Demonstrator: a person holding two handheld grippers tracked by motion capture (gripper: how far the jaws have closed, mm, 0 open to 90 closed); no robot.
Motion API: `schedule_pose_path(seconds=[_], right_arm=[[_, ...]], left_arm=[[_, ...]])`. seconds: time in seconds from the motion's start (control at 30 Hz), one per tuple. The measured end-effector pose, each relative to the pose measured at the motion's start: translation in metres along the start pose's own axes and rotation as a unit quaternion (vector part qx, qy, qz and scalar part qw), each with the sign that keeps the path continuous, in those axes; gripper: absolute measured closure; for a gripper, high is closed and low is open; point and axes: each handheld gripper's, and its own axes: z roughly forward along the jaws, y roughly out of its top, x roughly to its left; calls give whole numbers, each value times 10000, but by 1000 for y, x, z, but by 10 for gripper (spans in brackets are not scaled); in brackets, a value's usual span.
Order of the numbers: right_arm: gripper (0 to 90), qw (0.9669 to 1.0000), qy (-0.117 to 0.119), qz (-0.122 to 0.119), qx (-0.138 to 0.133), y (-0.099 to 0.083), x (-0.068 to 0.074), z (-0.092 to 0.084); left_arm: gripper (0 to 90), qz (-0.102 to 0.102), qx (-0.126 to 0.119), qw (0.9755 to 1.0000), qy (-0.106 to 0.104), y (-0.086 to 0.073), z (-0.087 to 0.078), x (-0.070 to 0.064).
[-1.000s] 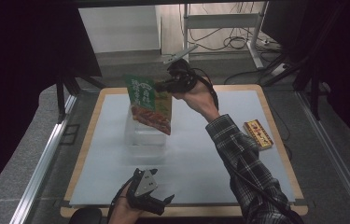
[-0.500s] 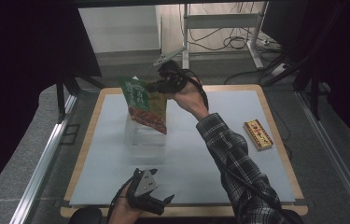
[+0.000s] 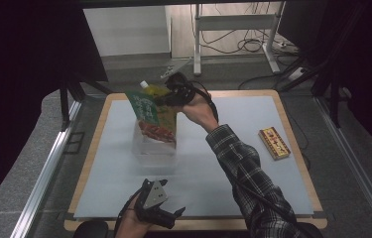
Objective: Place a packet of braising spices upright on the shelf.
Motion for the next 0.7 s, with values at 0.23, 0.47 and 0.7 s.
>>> schedule_pose_path(seconds=[0.23, 0.47, 0.7], right_arm=[[889, 9999, 35, 28, -163, -5, -1, 2], [819, 10000, -7, 38, -39, -8, -2, 2], [577, 9998, -164, 92, -34, -14, -2, -1]], left_arm=[[10, 11, 19, 10000, -2, 0, 0, 0], [10, 47, 50, 10000, -17, 0, 1, -1], [10, 76, 77, 9999, -24, 0, 2, -2]])
